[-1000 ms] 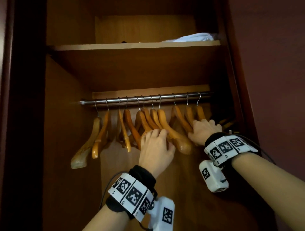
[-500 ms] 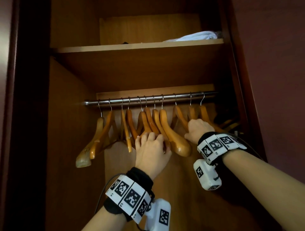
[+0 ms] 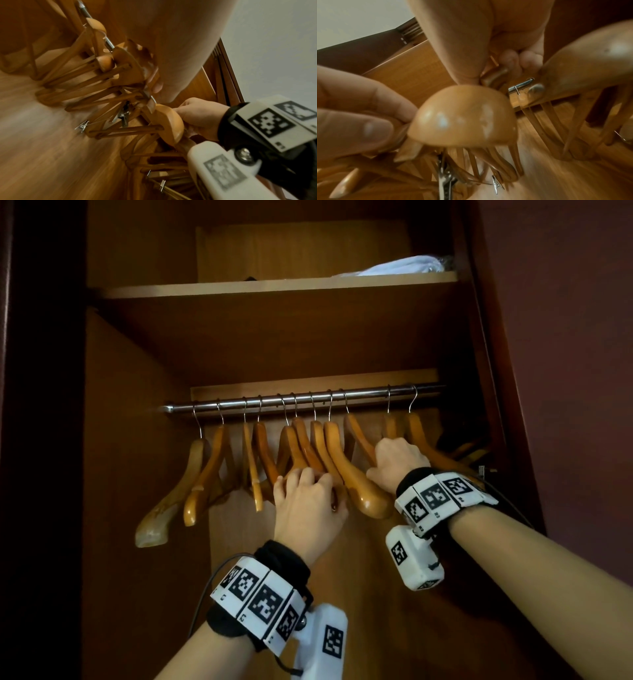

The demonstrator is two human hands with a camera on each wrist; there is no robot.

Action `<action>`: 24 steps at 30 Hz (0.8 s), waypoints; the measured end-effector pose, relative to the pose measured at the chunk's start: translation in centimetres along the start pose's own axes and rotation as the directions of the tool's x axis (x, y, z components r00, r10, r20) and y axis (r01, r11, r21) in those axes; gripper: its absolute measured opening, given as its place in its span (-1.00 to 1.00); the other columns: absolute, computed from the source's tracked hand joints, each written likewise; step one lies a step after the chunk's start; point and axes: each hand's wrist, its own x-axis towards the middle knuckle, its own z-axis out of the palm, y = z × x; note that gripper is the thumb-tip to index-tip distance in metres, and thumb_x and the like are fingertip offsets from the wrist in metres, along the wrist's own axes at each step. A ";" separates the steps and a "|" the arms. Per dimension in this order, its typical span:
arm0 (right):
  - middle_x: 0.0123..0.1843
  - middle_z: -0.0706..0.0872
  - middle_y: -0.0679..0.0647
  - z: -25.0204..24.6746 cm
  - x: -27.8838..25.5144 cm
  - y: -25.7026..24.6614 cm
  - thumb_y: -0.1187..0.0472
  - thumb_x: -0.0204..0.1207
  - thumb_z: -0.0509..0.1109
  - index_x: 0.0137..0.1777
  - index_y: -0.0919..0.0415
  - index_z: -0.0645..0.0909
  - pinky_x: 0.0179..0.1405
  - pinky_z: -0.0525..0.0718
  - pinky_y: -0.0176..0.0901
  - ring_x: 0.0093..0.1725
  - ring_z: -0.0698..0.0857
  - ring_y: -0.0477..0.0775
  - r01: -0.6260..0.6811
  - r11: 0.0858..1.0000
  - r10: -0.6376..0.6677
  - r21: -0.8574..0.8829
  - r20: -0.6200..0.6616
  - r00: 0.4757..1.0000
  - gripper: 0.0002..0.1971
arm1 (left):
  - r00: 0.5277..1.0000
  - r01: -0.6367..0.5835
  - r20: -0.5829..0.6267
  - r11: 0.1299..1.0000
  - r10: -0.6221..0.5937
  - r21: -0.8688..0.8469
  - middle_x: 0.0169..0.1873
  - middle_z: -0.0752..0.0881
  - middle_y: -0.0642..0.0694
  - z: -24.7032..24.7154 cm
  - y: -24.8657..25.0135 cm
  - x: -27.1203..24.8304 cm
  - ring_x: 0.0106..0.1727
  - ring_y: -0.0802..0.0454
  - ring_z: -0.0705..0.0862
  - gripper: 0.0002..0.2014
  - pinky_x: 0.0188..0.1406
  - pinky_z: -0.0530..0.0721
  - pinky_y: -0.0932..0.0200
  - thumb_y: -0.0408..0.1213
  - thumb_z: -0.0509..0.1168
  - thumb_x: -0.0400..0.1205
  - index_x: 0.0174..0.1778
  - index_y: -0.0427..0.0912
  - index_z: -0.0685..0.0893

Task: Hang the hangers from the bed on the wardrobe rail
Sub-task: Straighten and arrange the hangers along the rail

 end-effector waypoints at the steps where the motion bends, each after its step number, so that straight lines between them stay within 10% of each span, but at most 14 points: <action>1: -0.17 0.59 0.10 0.1 0.0 0.1 0.15 0.58 0.36 -0.08 0.17 0.54 -0.19 0.63 -0.06 -0.13 0.66 0.13 -0.002 1.000 0.002 0.003 0.001 1.000 -0.90 | 1.000 -0.002 0.001 1.000 0.002 -0.002 0.31 0.51 0.05 0.0 0.0 0.0 0.53 -0.08 0.30 -0.72 0.61 0.07 -0.23 0.04 0.19 0.66 0.24 0.09 0.59; 8: -0.22 0.61 0.08 0.2 0.2 0.5 0.10 0.58 0.33 -0.21 0.14 0.49 -0.31 0.57 -0.10 -0.21 0.65 0.09 -0.013 1.000 0.013 0.025 -0.020 1.000 -0.82 | 1.000 0.003 -0.008 1.000 -0.003 -0.022 0.28 0.52 0.06 -0.1 -0.2 0.0 0.52 -0.07 0.32 -0.74 0.61 0.08 -0.21 0.04 0.18 0.66 0.21 0.10 0.60; 17: 0.44 0.39 0.25 -0.6 1.1 4.4 0.18 0.63 0.22 0.48 0.21 0.38 0.22 0.54 0.13 0.42 0.42 0.31 -0.170 0.982 0.167 -0.085 -0.038 0.985 -0.58 | 1.000 0.027 -0.009 0.999 -0.028 -0.036 0.31 0.50 0.04 -0.3 0.0 0.1 0.54 -0.07 0.29 -0.68 0.61 0.05 -0.20 0.02 0.17 0.66 0.31 0.08 0.55; 24: -0.10 0.58 0.15 -1.5 1.2 5.5 -0.01 0.61 0.24 0.13 0.23 0.54 -0.12 0.62 -0.02 -0.08 0.63 0.18 -0.189 0.981 0.190 -0.031 0.055 0.980 -0.69 | 0.999 0.034 -0.011 0.999 -0.034 -0.042 0.31 0.51 0.03 -0.1 0.1 0.2 0.52 -0.08 0.31 -0.68 0.60 0.07 -0.21 0.02 0.16 0.65 0.30 0.06 0.56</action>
